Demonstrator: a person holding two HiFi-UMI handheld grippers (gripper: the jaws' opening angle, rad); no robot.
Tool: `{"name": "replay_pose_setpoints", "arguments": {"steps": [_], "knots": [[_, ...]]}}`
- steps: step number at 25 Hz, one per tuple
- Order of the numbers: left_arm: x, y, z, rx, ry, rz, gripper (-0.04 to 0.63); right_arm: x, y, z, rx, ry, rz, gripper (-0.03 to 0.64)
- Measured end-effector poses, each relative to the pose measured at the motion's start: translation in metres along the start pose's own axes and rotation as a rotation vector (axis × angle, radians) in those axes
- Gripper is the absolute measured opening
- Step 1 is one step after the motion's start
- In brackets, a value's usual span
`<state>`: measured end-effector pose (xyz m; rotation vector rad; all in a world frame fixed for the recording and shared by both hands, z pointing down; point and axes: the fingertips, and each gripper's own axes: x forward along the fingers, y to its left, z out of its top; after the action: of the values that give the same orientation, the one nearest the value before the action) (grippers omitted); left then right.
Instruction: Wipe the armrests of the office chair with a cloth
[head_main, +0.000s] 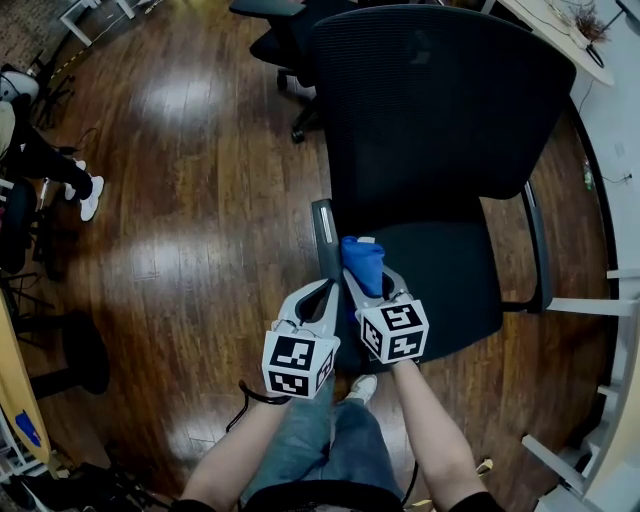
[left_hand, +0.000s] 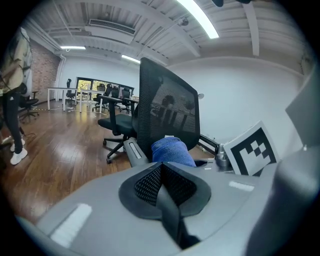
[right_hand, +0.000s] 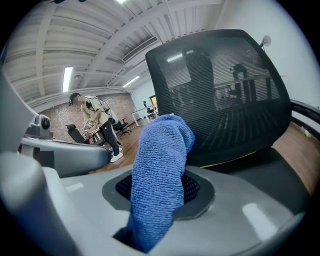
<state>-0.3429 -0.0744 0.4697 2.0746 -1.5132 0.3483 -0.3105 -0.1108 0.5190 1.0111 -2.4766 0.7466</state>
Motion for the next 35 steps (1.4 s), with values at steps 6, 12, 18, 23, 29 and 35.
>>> {"name": "replay_pose_setpoints", "arguments": {"steps": [6,12,18,23,29,35], "knots": [[0.003,0.02,0.004,-0.007,0.007,-0.001,0.005,0.018,-0.006,0.017,-0.038,0.007,-0.007,0.137],[0.006,0.036,0.012,-0.017,0.0,0.004,0.005,0.037,-0.01,0.033,-0.067,0.025,-0.004,0.137],[0.006,0.045,0.015,-0.026,-0.002,0.007,0.005,0.044,-0.011,0.039,-0.09,0.043,-0.01,0.137],[0.008,0.054,0.023,-0.038,-0.023,0.016,0.005,0.039,-0.008,0.051,-0.128,0.024,-0.029,0.137],[0.001,0.072,0.043,-0.066,-0.066,0.051,0.005,0.038,0.028,0.096,-0.099,-0.068,0.016,0.138],[-0.014,0.093,0.059,-0.069,-0.101,0.078,0.005,0.062,0.063,0.106,-0.037,-0.078,0.047,0.138]]}}
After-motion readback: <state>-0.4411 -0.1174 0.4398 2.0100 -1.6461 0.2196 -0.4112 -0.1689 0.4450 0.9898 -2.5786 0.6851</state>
